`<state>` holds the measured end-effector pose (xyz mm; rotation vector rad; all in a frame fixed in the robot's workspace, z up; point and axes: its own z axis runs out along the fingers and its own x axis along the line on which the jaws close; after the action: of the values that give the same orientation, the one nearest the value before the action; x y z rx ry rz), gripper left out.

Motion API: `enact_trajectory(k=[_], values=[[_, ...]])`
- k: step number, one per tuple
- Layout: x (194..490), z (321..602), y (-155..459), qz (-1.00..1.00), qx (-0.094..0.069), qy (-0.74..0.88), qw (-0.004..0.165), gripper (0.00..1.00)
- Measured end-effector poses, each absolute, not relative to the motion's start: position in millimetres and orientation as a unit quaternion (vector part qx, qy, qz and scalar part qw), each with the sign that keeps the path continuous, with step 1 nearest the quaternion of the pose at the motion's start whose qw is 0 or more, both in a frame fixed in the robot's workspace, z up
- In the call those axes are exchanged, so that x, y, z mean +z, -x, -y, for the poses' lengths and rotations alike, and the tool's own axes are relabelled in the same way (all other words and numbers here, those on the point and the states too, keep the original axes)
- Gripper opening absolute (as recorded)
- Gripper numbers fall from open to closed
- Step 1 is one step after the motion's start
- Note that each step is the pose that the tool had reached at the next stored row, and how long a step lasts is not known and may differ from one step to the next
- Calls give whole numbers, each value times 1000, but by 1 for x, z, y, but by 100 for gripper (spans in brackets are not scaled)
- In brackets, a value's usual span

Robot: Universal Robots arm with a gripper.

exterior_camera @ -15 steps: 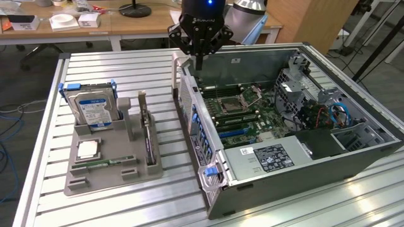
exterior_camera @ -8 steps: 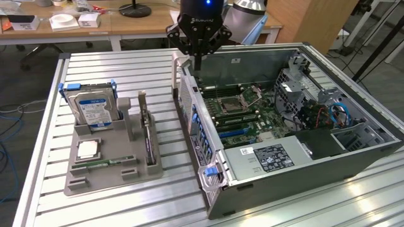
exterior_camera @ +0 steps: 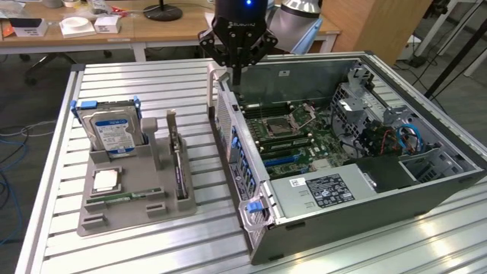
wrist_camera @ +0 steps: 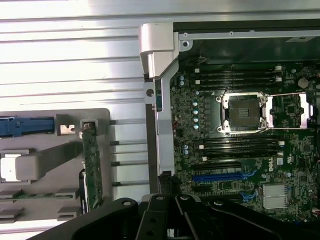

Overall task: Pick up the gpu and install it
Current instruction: 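Reach for the gpu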

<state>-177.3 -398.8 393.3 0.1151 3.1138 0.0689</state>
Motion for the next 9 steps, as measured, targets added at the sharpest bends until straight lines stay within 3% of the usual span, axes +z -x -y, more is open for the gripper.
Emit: enact_trajectory(k=[9], values=[[393, 399, 180, -999, 22, -37, 12, 11]])
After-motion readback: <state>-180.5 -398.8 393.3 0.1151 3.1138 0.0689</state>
